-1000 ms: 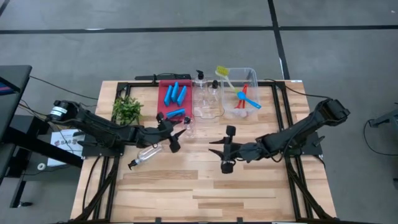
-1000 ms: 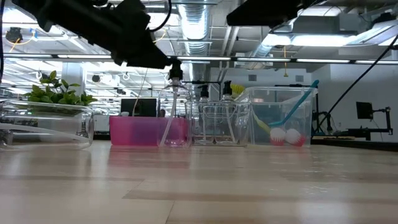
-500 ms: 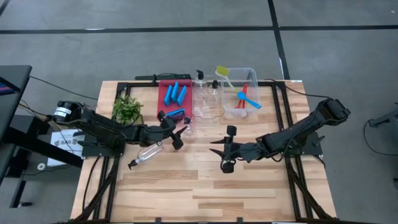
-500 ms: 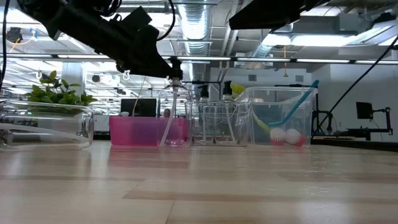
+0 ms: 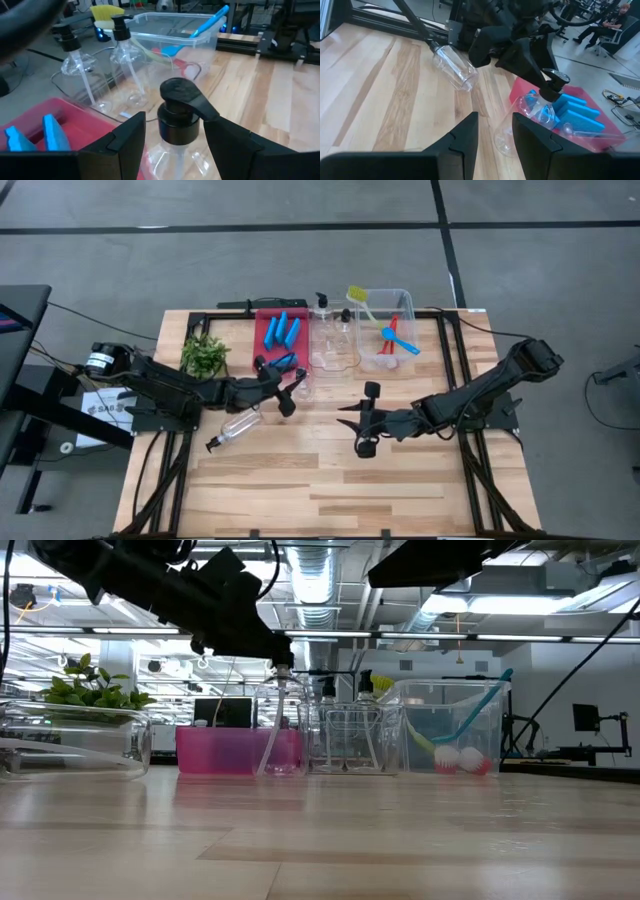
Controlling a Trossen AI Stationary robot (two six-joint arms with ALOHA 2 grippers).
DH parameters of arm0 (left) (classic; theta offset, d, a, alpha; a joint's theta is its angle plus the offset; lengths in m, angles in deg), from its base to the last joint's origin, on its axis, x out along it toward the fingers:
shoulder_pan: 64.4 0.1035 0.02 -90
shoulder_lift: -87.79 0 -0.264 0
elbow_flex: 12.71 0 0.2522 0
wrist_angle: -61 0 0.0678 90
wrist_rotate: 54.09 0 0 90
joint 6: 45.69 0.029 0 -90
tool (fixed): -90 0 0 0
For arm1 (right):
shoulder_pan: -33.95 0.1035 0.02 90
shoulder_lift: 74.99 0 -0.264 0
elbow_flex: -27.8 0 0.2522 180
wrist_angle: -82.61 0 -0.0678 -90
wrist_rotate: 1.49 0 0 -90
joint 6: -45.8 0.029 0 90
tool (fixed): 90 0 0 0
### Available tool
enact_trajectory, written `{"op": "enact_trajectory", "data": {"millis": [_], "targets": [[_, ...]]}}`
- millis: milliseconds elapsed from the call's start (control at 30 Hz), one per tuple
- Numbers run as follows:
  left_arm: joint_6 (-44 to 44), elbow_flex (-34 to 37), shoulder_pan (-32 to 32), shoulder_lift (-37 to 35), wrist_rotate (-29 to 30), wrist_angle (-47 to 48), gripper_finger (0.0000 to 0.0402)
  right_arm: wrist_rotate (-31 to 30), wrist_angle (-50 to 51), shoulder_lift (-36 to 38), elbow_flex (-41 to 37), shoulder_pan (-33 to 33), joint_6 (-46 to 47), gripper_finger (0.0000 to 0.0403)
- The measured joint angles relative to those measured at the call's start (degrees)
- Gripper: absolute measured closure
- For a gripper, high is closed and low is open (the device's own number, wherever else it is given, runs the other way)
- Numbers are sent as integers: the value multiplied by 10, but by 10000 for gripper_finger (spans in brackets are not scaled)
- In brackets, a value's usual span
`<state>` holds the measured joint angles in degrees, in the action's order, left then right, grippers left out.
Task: Pick & Place Kitchen Sink Supplies
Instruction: Put the spray bottle into the transparent bin
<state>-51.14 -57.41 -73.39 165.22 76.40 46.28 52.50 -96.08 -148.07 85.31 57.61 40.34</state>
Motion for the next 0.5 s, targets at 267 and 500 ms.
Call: {"op": "enact_trajectory", "data": {"millis": [267,500], "targets": [[-13,0,28,0,-54,-5,199,0,0,0,0,0,0,290],[-13,0,50,0,-103,-15,199,0,0,0,0,0,0,290]]}}
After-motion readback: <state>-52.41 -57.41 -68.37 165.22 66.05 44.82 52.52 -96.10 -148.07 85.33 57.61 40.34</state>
